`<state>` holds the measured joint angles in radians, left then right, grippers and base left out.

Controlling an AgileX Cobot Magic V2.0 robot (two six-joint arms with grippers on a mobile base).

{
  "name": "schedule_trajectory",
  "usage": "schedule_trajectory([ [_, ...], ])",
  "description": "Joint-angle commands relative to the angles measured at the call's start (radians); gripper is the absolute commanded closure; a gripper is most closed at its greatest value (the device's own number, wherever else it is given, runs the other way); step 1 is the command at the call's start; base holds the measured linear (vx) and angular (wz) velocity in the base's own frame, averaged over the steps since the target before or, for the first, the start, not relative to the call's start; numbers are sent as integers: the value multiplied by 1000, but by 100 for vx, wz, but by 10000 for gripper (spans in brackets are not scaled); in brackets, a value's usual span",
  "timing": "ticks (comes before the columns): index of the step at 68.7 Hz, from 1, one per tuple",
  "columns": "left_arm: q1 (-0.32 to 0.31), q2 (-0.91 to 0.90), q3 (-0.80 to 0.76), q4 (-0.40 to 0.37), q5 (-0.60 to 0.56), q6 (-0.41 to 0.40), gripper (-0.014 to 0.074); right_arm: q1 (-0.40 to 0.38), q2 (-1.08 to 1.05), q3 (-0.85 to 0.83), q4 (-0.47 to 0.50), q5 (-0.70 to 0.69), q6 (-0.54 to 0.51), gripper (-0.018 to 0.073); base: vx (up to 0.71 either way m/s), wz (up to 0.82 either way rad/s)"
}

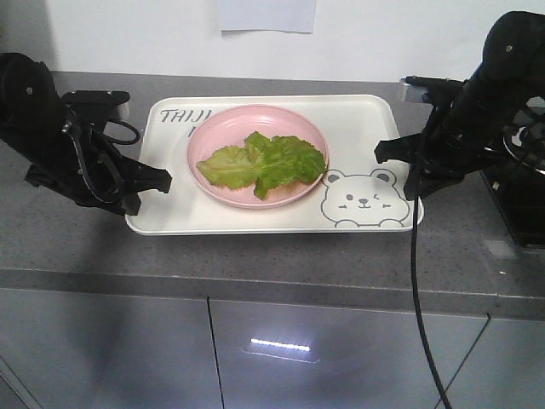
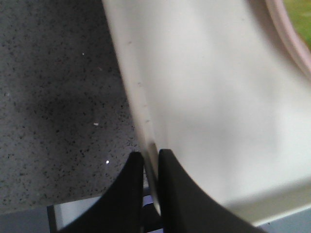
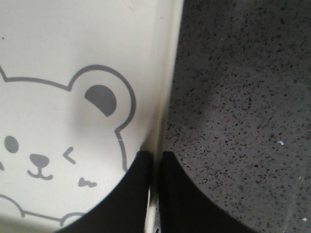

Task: Transfer vegetables to tray and serve
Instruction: 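Hold the tray above the countertop while the base aligns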

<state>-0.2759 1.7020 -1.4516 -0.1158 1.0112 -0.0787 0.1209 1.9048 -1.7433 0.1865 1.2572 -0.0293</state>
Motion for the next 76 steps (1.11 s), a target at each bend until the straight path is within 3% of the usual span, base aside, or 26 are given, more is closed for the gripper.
schedule_trajectory([
  [1, -27, -55, -36, -131, -90, 30, 603, 18, -63, -26, 134, 25, -23, 564, 7, -2],
  [76, -27, -55, -36, -131, -90, 30, 603, 18, -63, -26, 134, 25, -23, 564, 5, 1],
])
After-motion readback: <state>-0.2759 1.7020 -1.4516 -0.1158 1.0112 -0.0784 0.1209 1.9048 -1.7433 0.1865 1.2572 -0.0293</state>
